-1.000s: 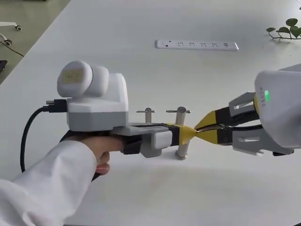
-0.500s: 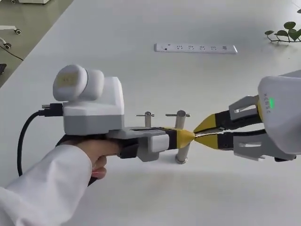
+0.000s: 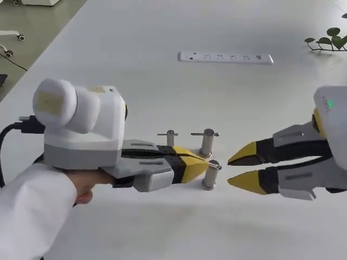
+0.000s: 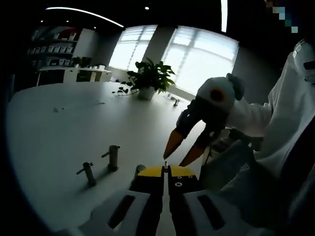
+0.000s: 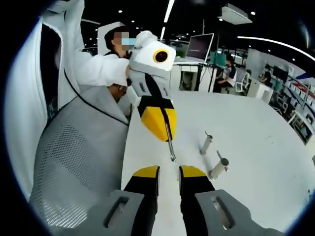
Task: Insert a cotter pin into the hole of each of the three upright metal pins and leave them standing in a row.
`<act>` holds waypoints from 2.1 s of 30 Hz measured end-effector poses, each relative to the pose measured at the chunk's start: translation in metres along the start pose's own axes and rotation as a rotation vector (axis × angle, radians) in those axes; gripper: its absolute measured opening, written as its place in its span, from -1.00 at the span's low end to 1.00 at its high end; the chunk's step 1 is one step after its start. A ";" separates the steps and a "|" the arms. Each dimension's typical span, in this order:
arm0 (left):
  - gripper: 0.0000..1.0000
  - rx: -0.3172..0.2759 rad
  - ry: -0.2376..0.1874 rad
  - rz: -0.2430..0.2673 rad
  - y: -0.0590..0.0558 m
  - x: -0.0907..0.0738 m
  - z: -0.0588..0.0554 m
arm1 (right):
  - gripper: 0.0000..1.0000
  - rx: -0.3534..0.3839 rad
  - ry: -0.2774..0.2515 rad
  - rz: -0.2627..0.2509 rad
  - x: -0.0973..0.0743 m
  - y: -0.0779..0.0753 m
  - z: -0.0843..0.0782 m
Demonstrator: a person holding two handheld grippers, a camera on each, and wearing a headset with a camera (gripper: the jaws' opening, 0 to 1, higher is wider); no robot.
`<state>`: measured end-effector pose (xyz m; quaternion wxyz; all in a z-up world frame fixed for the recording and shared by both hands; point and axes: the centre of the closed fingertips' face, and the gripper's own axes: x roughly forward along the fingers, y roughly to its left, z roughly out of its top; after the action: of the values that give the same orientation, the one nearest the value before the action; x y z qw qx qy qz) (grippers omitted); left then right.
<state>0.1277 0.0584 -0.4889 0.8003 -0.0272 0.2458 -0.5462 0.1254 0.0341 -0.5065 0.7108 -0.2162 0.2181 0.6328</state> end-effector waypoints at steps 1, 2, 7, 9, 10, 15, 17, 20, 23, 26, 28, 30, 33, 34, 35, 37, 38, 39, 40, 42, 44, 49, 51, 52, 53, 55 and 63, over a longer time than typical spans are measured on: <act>-1.00 0.033 0.021 0.004 0.001 -0.001 -0.003 | -0.79 0.013 -0.007 0.010 0.001 0.001 0.000; -1.00 0.071 0.042 -0.001 0.001 -0.001 -0.006 | -0.78 0.031 -0.017 0.020 0.002 0.003 0.001; -1.00 0.099 0.025 -0.043 -0.008 -0.001 -0.005 | -0.84 0.070 -0.034 0.043 0.010 0.009 0.001; -1.00 0.110 0.023 -0.059 -0.011 -0.001 -0.004 | -0.85 0.076 -0.037 0.054 0.012 0.013 0.001; -1.00 0.112 0.022 -0.063 -0.012 -0.001 -0.004 | -0.86 0.083 -0.042 0.067 0.013 0.016 0.002; -1.00 0.134 0.020 -0.093 -0.020 0.002 -0.004 | -0.89 0.088 -0.038 0.096 0.017 0.026 0.003; -1.00 0.139 0.016 -0.102 -0.022 0.003 -0.003 | -0.97 0.089 -0.037 0.111 0.017 0.029 0.003; -1.00 0.160 0.020 -0.117 -0.025 0.004 -0.004 | -1.00 0.085 -0.030 0.119 0.016 0.030 0.002; -1.00 0.174 0.031 -0.131 -0.028 0.004 -0.006 | -1.00 0.081 -0.027 0.132 0.013 0.032 0.000; -1.00 0.194 0.052 -0.142 -0.029 0.004 -0.010 | -1.00 0.077 -0.026 0.145 0.010 0.034 -0.001; -0.99 0.217 0.069 -0.152 -0.030 0.005 -0.014 | -1.00 0.073 -0.020 0.155 0.009 0.036 -0.002; -0.99 0.242 0.092 -0.159 -0.030 0.006 -0.019 | -1.00 0.069 -0.014 0.163 0.007 0.038 -0.002; -0.99 0.241 0.107 -0.158 -0.030 0.009 -0.022 | -1.00 0.059 -0.004 0.163 0.005 0.037 -0.002; -0.99 0.244 0.108 -0.157 -0.029 0.009 -0.022 | -1.00 0.058 -0.002 0.162 0.004 0.037 -0.002; -0.99 0.248 0.107 -0.155 -0.029 0.009 -0.022 | -1.00 0.054 0.000 0.158 0.004 0.036 -0.002; -0.99 0.252 0.101 -0.150 -0.029 0.010 -0.020 | -1.00 0.041 0.004 0.146 0.003 0.034 -0.003; -0.99 0.257 0.097 -0.149 -0.028 0.011 -0.020 | -1.00 0.036 0.006 0.137 0.003 0.032 -0.003; -0.99 0.276 0.090 -0.145 -0.027 0.012 -0.018 | -1.00 0.035 0.006 0.135 0.003 0.032 -0.003; -0.98 0.297 0.083 -0.142 -0.026 0.012 -0.016 | -1.00 0.033 0.005 0.125 0.002 0.030 -0.003; -0.94 0.294 0.074 -0.125 -0.022 0.014 -0.014 | -1.00 0.032 0.006 0.101 0.002 0.024 -0.005; -0.74 0.289 0.061 -0.109 -0.018 0.017 -0.011 | -1.00 0.040 0.012 0.060 0.000 0.014 -0.010; -0.44 0.268 0.047 -0.006 0.004 0.029 -0.011 | -1.00 0.049 0.048 -0.012 -0.006 -0.005 -0.024; -0.44 0.276 0.052 0.011 0.009 0.034 -0.015 | -1.00 0.048 0.064 -0.027 -0.008 -0.010 -0.030; -0.43 0.270 0.052 0.026 0.012 0.036 -0.016 | -1.00 0.050 0.071 -0.035 -0.008 -0.012 -0.032; -0.42 0.258 0.046 0.054 0.018 0.038 -0.016 | -1.00 0.052 0.080 -0.044 -0.009 -0.016 -0.035; -0.42 0.246 0.039 0.081 0.025 0.041 -0.016 | -1.00 0.057 0.088 -0.057 -0.010 -0.020 -0.040; -0.50 0.219 0.061 0.121 0.041 0.052 -0.023 | -1.00 0.044 0.128 -0.064 -0.006 -0.032 -0.054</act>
<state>0.1683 0.0340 -0.5405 0.8220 0.0919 0.2100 -0.5212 0.1544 -0.0057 -0.5458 0.7200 -0.2473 0.2700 0.5895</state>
